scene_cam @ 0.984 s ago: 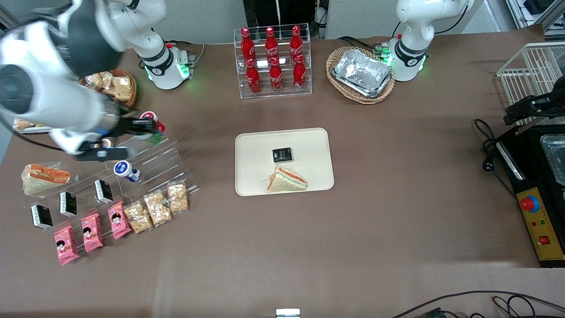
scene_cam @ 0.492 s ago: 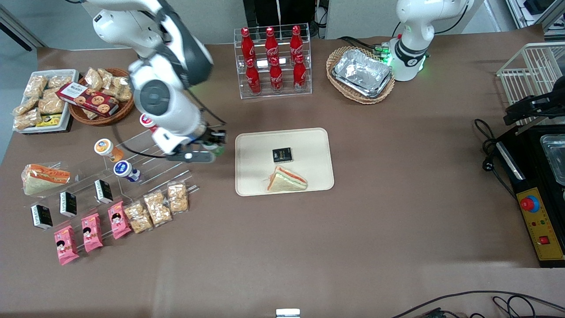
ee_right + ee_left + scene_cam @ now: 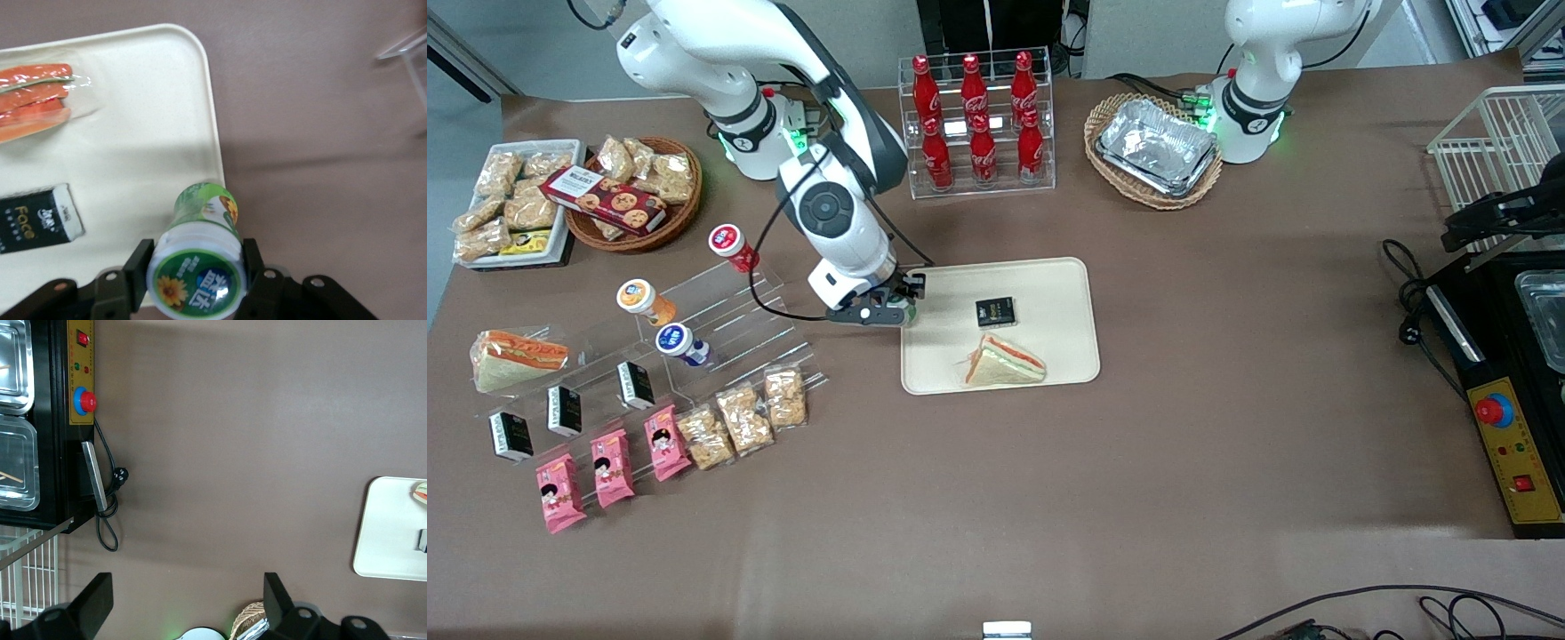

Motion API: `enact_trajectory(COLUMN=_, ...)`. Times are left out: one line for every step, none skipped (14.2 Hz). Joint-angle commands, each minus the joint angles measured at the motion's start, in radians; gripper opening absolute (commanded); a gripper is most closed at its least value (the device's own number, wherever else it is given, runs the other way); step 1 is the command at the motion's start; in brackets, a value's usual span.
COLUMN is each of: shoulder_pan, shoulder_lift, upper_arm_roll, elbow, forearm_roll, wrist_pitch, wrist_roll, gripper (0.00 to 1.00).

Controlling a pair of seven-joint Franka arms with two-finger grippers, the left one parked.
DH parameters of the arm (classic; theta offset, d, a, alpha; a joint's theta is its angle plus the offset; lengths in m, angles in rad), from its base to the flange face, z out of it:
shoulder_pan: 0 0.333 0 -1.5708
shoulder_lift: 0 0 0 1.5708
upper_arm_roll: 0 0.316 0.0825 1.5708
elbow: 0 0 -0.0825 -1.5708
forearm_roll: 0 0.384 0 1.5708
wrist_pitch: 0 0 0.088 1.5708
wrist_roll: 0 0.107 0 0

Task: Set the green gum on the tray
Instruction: 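Carry the green gum bottle over to the white tray, then lower the bottle onto the tray and open the right gripper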

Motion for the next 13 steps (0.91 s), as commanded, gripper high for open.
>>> enact_trajectory(shoulder_pan=0.039, shoulder_lift=0.069, upper_arm_roll=0.012, elbow=-0.007, forearm_roll=0.096, wrist_pitch=0.106, wrist_roll=0.007, gripper=0.00)
enact_trajectory(shoulder_pan=0.041, shoulder_lift=0.081, upper_arm_roll=0.015, elbow=-0.007, forearm_roll=0.103, wrist_pitch=0.117, wrist_roll=0.006, gripper=0.00)
enact_trajectory(shoulder_pan=0.038, shoulder_lift=0.087, upper_arm_roll=0.019, elbow=-0.006, forearm_roll=0.103, wrist_pitch=0.117, wrist_roll=-0.006, gripper=0.00)
enact_trajectory(shoulder_pan=0.035, shoulder_lift=0.089, upper_arm_roll=0.019, elbow=-0.006, forearm_roll=0.104, wrist_pitch=0.117, wrist_roll=-0.011, gripper=0.00)
enact_trajectory(shoulder_pan=0.035, shoulder_lift=0.090, upper_arm_roll=0.019, elbow=-0.003, forearm_roll=0.104, wrist_pitch=0.115, wrist_roll=-0.012, gripper=0.24)
enact_trajectory(shoulder_pan=0.032, shoulder_lift=0.090, upper_arm_roll=0.019, elbow=-0.001, forearm_roll=0.107, wrist_pitch=0.114, wrist_roll=-0.011, gripper=0.93)
enact_trajectory(shoulder_pan=0.032, shoulder_lift=0.087, upper_arm_roll=0.019, elbow=0.001, forearm_roll=0.110, wrist_pitch=0.111, wrist_roll=-0.012, gripper=1.00)
enact_trajectory(shoulder_pan=0.022, shoulder_lift=0.080, upper_arm_roll=0.019, elbow=0.002, forearm_roll=0.110, wrist_pitch=0.105, wrist_roll=-0.028, gripper=1.00)
enact_trajectory(shoulder_pan=0.019, shoulder_lift=0.065, upper_arm_roll=0.013, elbow=0.002, forearm_roll=0.112, wrist_pitch=0.094, wrist_roll=-0.075, gripper=1.00)
enact_trajectory(shoulder_pan=-0.005, shoulder_lift=0.040, upper_arm_roll=0.007, elbow=0.004, forearm_roll=0.115, wrist_pitch=0.062, wrist_roll=-0.118, gripper=1.00)
enact_trajectory(shoulder_pan=-0.066, shoulder_lift=0.009, upper_arm_roll=0.007, elbow=0.007, forearm_roll=0.112, wrist_pitch=0.012, wrist_roll=-0.168, gripper=1.00)
enact_trajectory(shoulder_pan=-0.118, shoulder_lift=-0.029, upper_arm_roll=0.006, elbow=0.011, forearm_roll=0.109, wrist_pitch=-0.050, wrist_roll=-0.259, gripper=1.00)
enact_trajectory(shoulder_pan=-0.170, shoulder_lift=-0.064, upper_arm_roll=0.004, elbow=0.019, forearm_roll=0.110, wrist_pitch=-0.113, wrist_roll=-0.357, gripper=1.00)
